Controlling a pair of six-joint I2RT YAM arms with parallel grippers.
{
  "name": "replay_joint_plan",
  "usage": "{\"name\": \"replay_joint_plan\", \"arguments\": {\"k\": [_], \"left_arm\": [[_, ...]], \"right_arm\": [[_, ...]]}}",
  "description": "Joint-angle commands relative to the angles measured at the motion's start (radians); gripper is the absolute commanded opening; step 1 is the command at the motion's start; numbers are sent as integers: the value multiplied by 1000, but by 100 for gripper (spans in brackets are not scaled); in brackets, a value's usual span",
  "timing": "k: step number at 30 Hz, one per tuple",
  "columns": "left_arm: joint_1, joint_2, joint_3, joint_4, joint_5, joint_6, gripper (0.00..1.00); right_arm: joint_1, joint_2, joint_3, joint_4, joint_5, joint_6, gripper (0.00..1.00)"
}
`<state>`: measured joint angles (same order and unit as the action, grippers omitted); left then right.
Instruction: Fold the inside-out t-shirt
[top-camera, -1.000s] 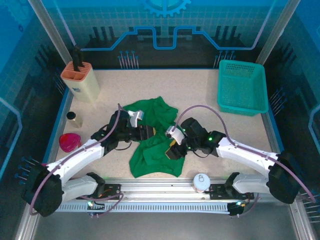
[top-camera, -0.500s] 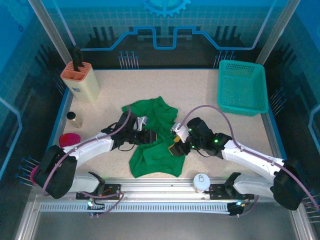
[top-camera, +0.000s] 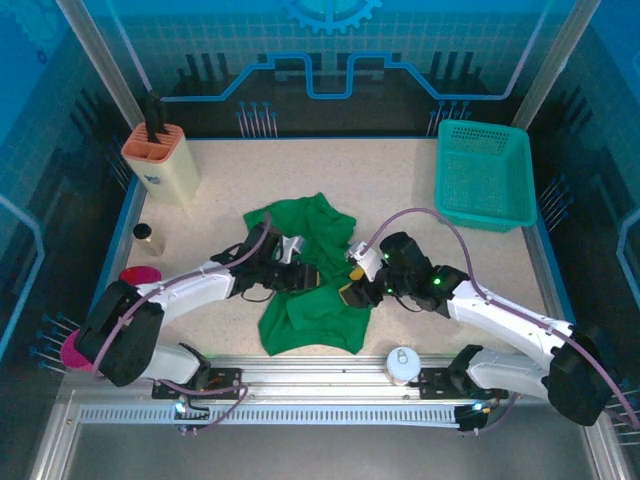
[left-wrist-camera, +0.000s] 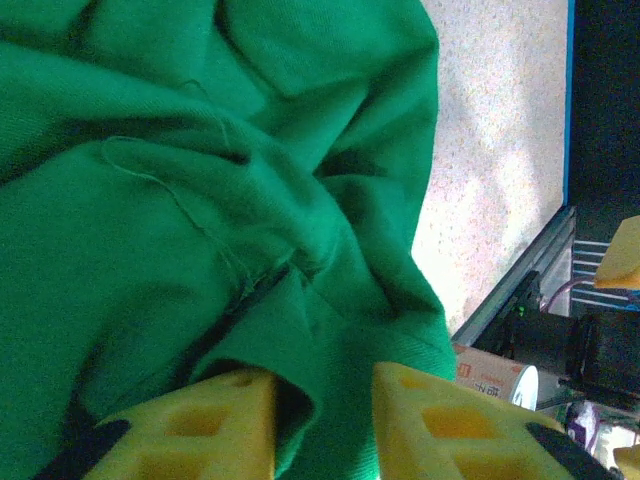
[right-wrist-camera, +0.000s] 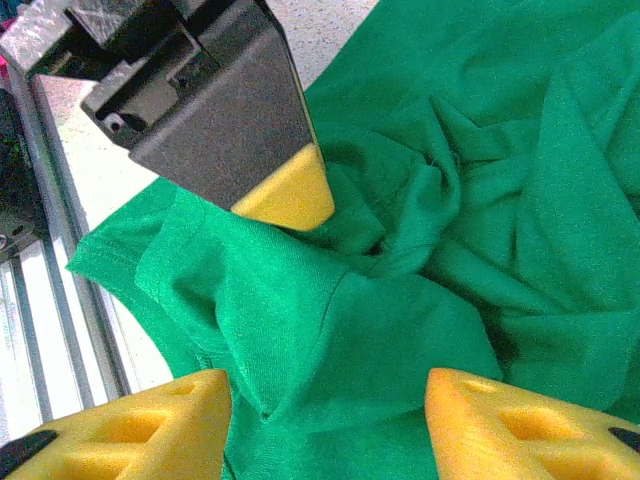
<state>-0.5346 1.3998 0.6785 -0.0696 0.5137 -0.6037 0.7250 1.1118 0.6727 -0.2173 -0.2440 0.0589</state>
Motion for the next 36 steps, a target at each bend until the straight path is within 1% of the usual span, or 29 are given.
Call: {"name": "replay_joint_plan", "arguments": {"k": [1,2,4,5,7,9,11,12,13,15,17,20,22,24,25,27,30,31,32,34,35,36], "left_arm": [[-9,31,48,-20,-15,7,22],[-8,29,57,-33,-37,10,16],[-8,-2,65,-27,-78,-12,2],[-8,-27,66,-9,-94,-34,0],[-4,-72,78,-11,-131,-101,0],[1,-106,99,-20,-113,-176,0],[1,-130,108,-38,-104,-260,0],[1,-138,108,-43,-103,-295,0],[1,-148,104,-42,-101,-332,0],[2,-171,98,-44,-98,-383,0],[7,-205,86,-60,-116,-415,0],[19,-271,51,-84,-174,-469,0],[34,-305,22,-62,-187,-506,0],[45,-332,0,-48,-193,-542,0],[49,-346,-10,-43,-198,-560,0],[53,-368,-26,-33,-210,-584,0],[58,-383,-37,-19,-218,-598,0],[60,-384,-39,-18,-219,-597,0],[64,-387,-40,-14,-220,-591,0],[68,-395,-49,4,-236,-562,0],[69,-397,-52,3,-257,-541,5],[70,-397,-55,5,-277,-513,17]], "right_arm": [[-12,-2,-4,24,-30,-14,55],[-12,3,-4,32,-53,-8,55],[2,23,-2,38,-172,-60,53],[37,30,-3,30,-170,-113,53],[123,25,-18,33,-60,-213,53],[211,1,-32,64,55,-320,55],[269,-22,-44,123,116,-402,56],[279,-29,-52,153,125,-431,60],[284,-33,-70,196,142,-471,62],[281,-25,-118,294,282,-495,71],[246,-9,-129,309,344,-500,75],[171,32,-118,301,321,-471,75],[158,64,-132,368,340,-448,73],[159,98,-145,425,321,-434,72],[159,120,-145,451,323,-415,71],[160,163,-138,472,326,-397,64],[158,221,-127,481,336,-384,40],[157,235,-121,516,364,-350,34],[152,245,-113,530,402,-300,28],[127,252,-91,519,404,-224,18],[114,252,-87,517,383,-204,12],[108,252,-84,521,376,-191,9]]}}
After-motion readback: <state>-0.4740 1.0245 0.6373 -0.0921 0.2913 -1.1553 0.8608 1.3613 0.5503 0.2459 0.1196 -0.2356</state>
